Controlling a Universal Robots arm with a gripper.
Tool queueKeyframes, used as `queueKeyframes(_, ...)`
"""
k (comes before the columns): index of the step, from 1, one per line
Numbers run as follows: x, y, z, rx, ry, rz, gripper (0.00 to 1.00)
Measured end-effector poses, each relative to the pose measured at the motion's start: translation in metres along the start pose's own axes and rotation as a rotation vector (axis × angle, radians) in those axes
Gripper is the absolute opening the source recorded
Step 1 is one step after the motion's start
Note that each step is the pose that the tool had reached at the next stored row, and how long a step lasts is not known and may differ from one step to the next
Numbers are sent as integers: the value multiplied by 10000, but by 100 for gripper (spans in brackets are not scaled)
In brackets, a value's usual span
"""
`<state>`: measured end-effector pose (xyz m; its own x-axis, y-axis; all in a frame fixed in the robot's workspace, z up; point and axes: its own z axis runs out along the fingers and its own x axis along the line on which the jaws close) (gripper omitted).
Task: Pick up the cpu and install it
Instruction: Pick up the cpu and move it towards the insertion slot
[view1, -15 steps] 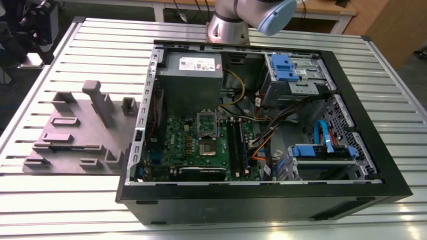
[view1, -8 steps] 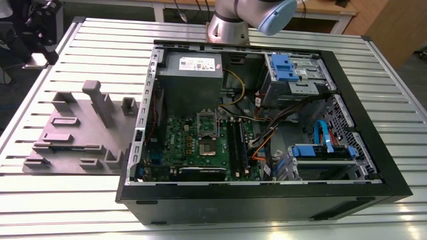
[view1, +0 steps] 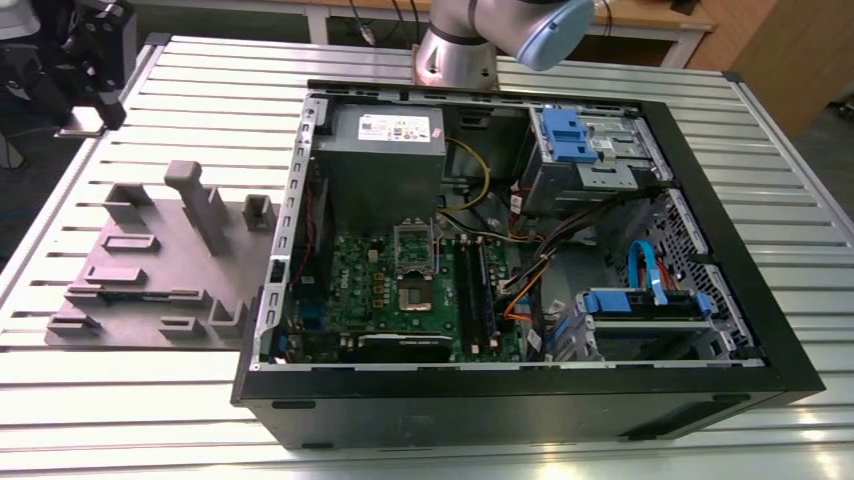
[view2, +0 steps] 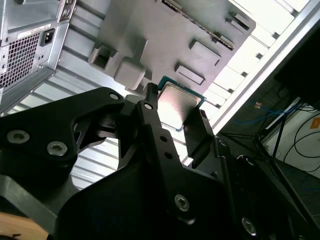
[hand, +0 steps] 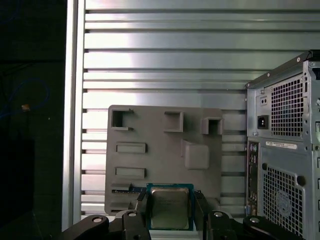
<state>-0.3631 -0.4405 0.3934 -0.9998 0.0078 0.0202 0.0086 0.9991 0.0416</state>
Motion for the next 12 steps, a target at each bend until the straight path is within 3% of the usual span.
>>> queueKeyframes(12, -71, -35, -3, 0, 0, 0, 45)
